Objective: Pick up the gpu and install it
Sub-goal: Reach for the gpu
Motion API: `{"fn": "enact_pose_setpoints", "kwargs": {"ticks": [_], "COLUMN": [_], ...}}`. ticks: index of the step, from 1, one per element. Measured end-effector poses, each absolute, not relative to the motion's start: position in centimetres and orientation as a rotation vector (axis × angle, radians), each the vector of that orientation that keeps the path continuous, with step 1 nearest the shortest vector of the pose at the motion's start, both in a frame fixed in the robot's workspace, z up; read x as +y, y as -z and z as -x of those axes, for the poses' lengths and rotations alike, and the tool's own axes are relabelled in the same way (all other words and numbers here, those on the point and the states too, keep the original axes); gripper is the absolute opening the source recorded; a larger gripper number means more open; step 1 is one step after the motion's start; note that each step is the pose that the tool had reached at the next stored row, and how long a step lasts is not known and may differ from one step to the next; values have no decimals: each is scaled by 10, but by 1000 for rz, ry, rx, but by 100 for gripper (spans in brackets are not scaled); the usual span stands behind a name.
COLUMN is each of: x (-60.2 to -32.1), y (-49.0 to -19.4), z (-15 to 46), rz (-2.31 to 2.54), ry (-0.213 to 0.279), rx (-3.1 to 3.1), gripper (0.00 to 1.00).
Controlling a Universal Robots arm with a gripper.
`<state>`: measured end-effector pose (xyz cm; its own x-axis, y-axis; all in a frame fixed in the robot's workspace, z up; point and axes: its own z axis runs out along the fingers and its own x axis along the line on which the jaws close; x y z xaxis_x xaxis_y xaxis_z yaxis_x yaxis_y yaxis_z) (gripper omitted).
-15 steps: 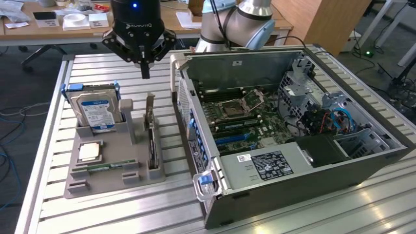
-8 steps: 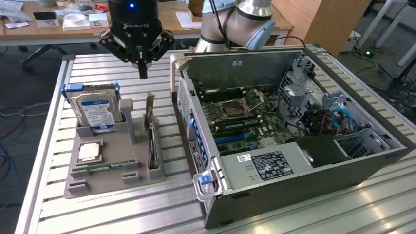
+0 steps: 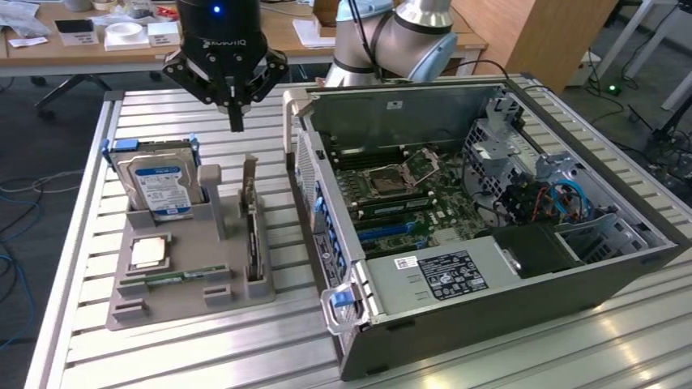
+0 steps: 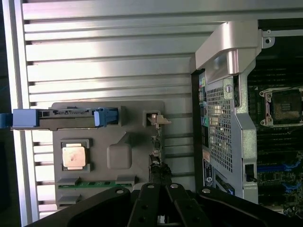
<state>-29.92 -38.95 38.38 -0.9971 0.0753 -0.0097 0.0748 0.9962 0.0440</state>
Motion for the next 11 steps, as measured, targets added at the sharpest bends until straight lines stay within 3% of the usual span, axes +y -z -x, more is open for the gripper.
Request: {"fn": "enact_pose_setpoints", "kwargs": {"ticks": [11], "x": [-395], "y": [-384], "z": [300], "rz": [-118], "ry": [-68], "rx": [3127], "gripper": [11]}}
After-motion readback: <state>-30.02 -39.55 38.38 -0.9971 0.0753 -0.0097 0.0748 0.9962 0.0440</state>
